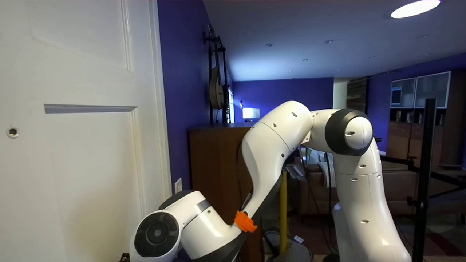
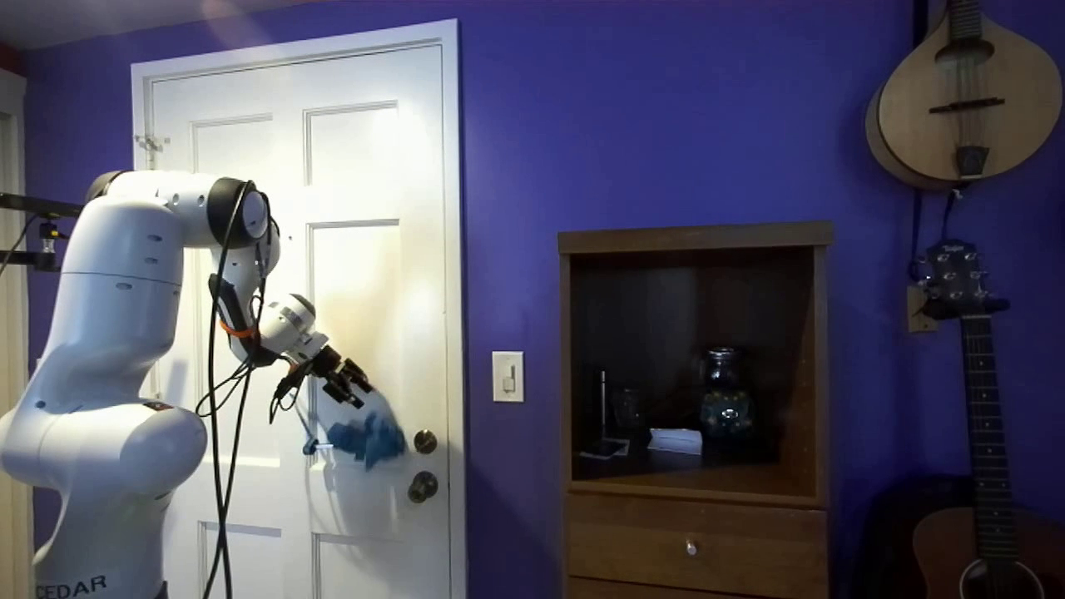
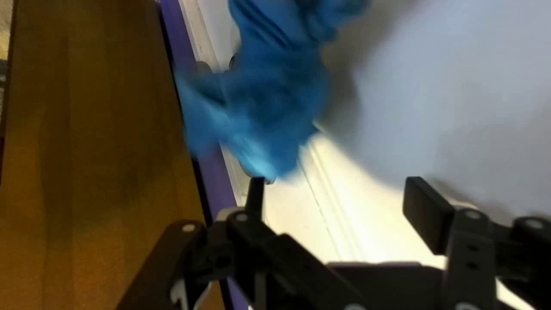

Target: Hang the blue umbrella on the door

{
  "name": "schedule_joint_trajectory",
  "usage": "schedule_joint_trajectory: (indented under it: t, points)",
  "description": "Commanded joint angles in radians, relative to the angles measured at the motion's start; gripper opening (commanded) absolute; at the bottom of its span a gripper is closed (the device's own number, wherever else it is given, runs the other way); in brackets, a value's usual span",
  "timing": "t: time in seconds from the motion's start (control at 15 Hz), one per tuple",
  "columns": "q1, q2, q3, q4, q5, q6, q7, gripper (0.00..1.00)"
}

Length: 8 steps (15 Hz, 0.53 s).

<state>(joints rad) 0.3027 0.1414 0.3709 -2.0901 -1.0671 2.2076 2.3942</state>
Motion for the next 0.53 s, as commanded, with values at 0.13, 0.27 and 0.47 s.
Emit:
schedule_joint_trajectory:
  t: [0.13, 0.27, 0.47]
  points:
    - [0.011, -0.013, -0.029, 0.001, 0.082, 0.076, -0.116, 1.0]
    - [0.009, -0.023, -0.034, -0.006, 0.098, 0.086, -0.144, 1.0]
    - [0.004, -0.049, -0.039, -0.025, 0.127, 0.106, -0.21, 1.0]
